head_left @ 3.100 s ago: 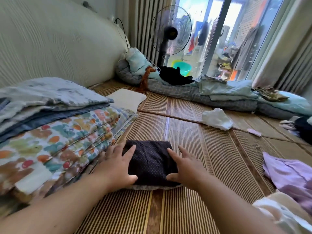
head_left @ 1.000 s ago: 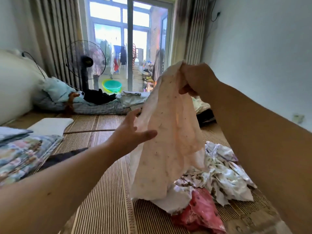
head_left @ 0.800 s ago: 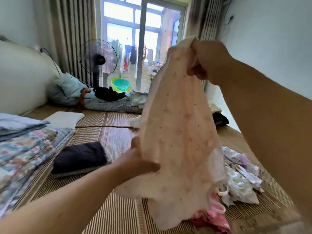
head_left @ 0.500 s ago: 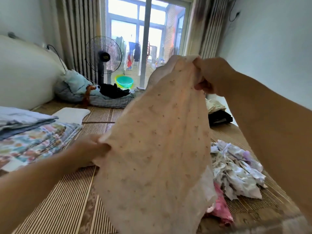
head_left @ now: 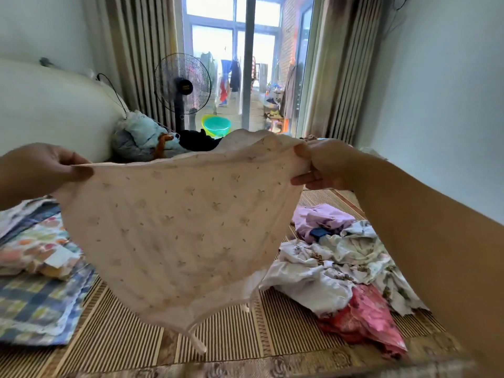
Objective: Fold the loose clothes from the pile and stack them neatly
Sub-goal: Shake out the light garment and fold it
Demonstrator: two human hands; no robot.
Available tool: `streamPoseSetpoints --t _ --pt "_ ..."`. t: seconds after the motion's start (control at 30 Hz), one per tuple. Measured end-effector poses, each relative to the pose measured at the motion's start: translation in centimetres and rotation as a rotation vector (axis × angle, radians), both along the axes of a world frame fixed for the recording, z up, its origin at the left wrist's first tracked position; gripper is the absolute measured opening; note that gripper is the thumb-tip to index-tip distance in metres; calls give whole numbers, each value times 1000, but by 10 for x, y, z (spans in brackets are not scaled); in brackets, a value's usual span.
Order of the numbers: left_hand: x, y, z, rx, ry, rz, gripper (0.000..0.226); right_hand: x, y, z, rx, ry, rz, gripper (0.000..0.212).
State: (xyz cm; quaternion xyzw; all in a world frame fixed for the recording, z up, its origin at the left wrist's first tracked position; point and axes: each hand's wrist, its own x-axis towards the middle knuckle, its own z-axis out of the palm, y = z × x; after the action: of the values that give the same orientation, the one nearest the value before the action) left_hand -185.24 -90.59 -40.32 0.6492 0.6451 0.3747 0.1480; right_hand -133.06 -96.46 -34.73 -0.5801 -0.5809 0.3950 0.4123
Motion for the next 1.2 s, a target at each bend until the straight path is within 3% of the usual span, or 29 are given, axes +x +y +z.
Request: streamPoseSetpoints --t 0.13,0.23,0.37,0.47,0.53,0.73,0.83,0.93,1.0,1.07,1.2 --pt "-2 -11 17 -209 17 -78 15 4 6 -11 -101 11 84 14" --pt "-7 -18 17 -192 -114 -55 11 8 13 -18 -171 11 116 13" --pt "-16 -16 11 -89 -205 27 37 11 21 -25 -215 22 137 26" --pt "-11 -14 10 -192 -294 -51 61 10 28 -33 -227 15 135 33" --pt "1 -15 7 -266 -317 -109 55 11 34 -42 -246 16 107 34" --pt "37 -8 -20 -325 -85 -30 21 -4 71 -85 -279 53 -40 31" --pt "53 16 -42 -295 7 77 31 -16 96 -114 -311 83 -103 30" --pt "66 46 -71 -313 147 201 18 -30 122 -145 -326 144 -176 25" --pt "71 65 -91 -371 289 241 38 -41 137 -166 -331 193 -213 19" --pt "73 83 -109 -405 349 270 47 -51 153 -187 -334 234 -233 21" --pt "76 116 -139 -432 380 271 42 -69 182 -218 -394 351 -266 30"
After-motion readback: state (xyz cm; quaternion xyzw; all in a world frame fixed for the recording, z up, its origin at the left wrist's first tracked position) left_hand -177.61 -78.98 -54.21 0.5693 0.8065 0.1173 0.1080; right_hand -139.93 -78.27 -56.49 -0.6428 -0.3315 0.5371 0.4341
